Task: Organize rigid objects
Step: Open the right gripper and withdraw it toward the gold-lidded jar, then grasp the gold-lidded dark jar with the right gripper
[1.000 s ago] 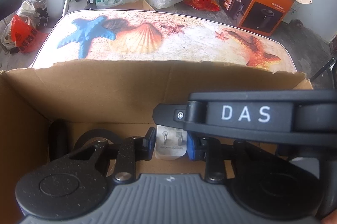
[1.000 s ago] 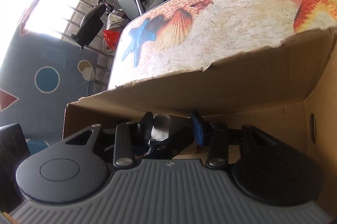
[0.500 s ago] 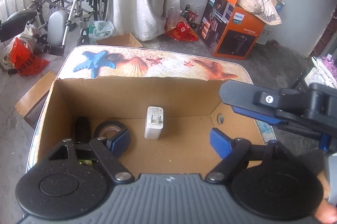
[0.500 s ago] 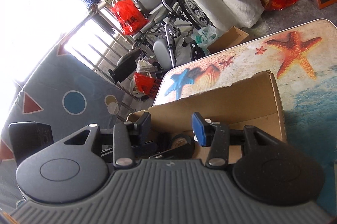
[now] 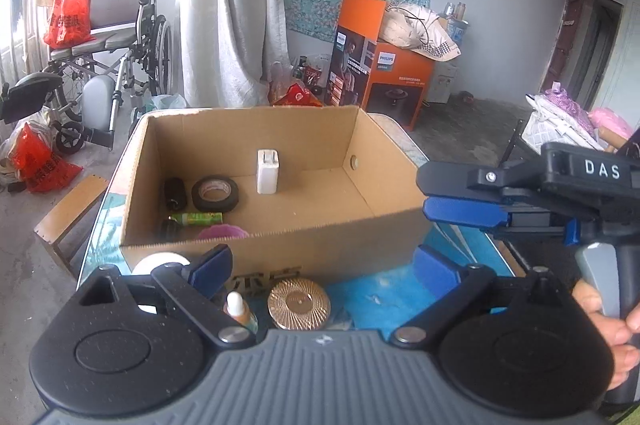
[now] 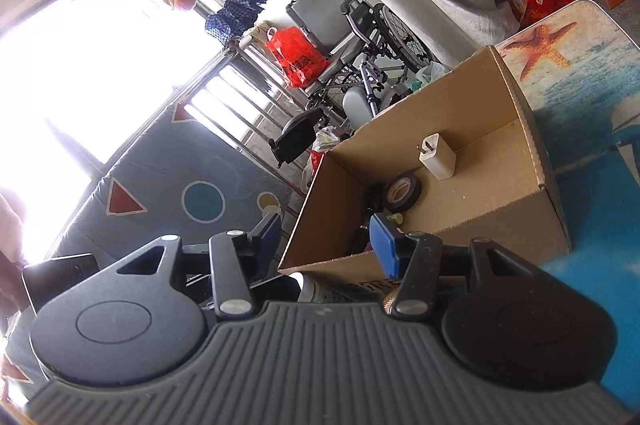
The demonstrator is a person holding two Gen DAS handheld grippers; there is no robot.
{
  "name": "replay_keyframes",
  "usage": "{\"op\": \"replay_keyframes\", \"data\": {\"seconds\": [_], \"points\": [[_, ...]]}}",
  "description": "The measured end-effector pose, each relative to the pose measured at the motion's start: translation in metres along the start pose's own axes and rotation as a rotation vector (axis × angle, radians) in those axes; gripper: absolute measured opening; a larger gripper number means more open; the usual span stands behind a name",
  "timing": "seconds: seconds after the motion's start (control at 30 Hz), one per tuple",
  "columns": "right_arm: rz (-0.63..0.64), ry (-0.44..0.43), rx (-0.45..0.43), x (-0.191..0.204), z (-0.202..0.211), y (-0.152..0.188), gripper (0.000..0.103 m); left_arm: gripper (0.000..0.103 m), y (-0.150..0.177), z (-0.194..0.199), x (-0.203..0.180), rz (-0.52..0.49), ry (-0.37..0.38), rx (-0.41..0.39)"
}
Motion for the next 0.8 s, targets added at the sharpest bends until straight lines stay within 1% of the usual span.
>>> {"op": "replay_keyframes", "data": {"seconds": [0.13,0.2,0.33,0.4,0.47,0.6,0.63,0.7,0.8], "points": [[-0.033,0.037,0.035,-0.011,0.007,0.031,0.051,0.098,0.036,-0.001,0.002,-0.004,0.001,0.021],[-0.051,0.063,0.065,-0.018,0.001,0.046,0.052,0.098,0.051,-0.004,0.001,-0.013,-0.004,0.034],[-0.076,0.106,0.102,-0.032,-0.006,0.064,0.052,0.098,0.074,-0.018,-0.003,-0.068,-0.014,0.051],[-0.088,0.118,0.114,-0.037,-0.01,0.069,0.052,0.097,0.084,-0.024,-0.007,-0.086,0.003,0.052],[-0.095,0.123,0.13,-0.041,-0.017,0.074,0.052,0.097,0.091,-0.031,-0.011,-0.102,0.002,0.052],[-0.098,0.131,0.163,-0.048,-0.037,0.081,0.049,0.093,0.098,-0.043,-0.015,-0.15,-0.034,0.031],[-0.102,0.131,0.177,-0.051,-0.044,0.081,0.047,0.092,0.099,-0.047,-0.014,-0.153,-0.04,0.029],[-0.097,0.131,0.205,-0.053,-0.059,0.084,0.045,0.086,0.099,-0.055,-0.011,-0.149,-0.05,0.035],[-0.073,0.14,0.242,-0.055,-0.08,0.086,0.043,0.082,0.1,-0.064,-0.007,-0.137,-0.06,0.041]]}}
Point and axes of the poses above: each gripper's, at about its wrist camera, not at the fingertips, and z roughly against the way its jaws point, x to its left, y to its underside, the point moved 6 cm from there along -z, roughly the way its jaws point, and after that the axes turned 8 degrees about -x, right-handed, at the moved point
